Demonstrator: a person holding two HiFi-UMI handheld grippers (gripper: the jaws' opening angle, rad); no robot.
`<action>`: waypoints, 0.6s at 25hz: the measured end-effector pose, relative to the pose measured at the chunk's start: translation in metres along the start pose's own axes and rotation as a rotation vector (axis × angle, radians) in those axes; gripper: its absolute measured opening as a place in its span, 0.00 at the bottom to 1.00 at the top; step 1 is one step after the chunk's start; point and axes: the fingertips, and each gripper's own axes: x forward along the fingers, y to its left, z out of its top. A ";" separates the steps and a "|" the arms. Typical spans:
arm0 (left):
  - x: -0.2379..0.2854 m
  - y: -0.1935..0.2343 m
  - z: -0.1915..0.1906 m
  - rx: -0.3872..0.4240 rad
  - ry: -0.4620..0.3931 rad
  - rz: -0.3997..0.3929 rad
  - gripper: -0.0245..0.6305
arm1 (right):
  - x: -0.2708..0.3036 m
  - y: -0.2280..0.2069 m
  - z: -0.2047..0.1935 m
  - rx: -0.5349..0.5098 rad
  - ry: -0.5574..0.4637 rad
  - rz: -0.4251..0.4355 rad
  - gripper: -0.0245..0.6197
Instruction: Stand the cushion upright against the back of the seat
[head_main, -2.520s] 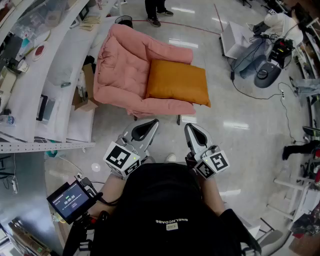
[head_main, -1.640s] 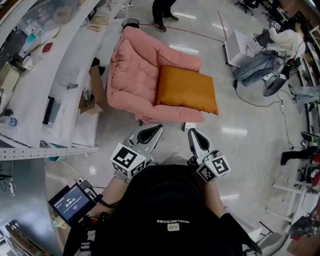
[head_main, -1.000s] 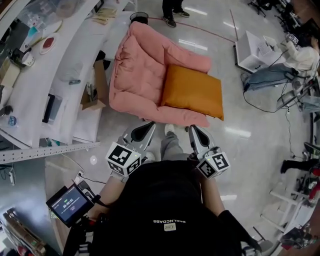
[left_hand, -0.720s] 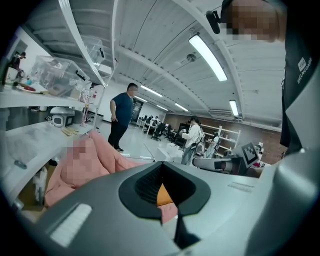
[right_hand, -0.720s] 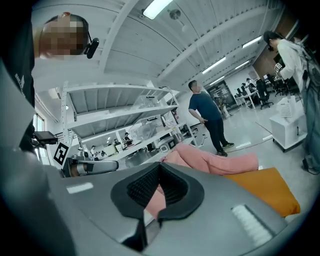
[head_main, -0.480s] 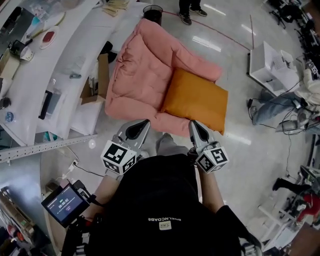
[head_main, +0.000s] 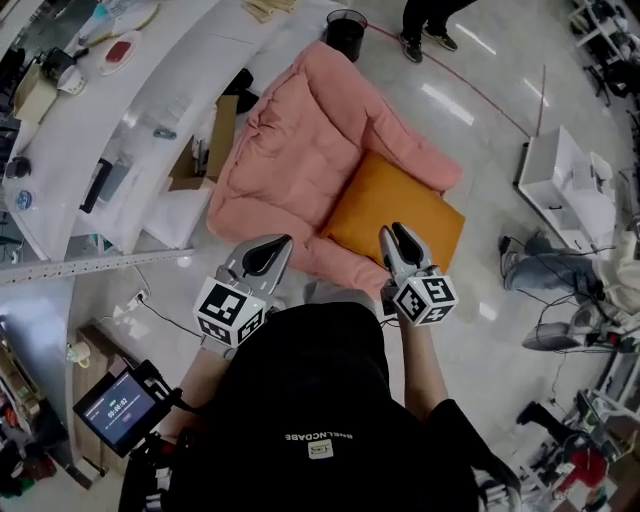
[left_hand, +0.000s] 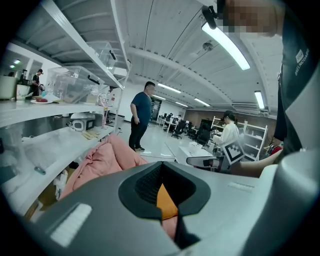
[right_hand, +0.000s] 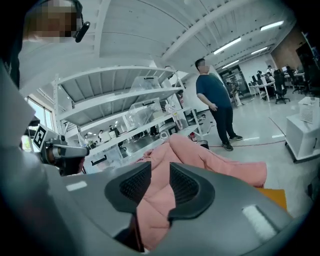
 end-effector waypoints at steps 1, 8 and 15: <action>0.002 0.001 0.002 -0.004 0.001 0.016 0.07 | 0.006 -0.008 0.000 -0.007 0.021 0.003 0.22; 0.009 0.010 -0.004 -0.038 0.006 0.161 0.07 | 0.052 -0.060 -0.023 -0.052 0.171 0.038 0.36; 0.032 0.020 -0.017 -0.085 0.027 0.257 0.07 | 0.102 -0.108 -0.061 -0.101 0.345 0.081 0.46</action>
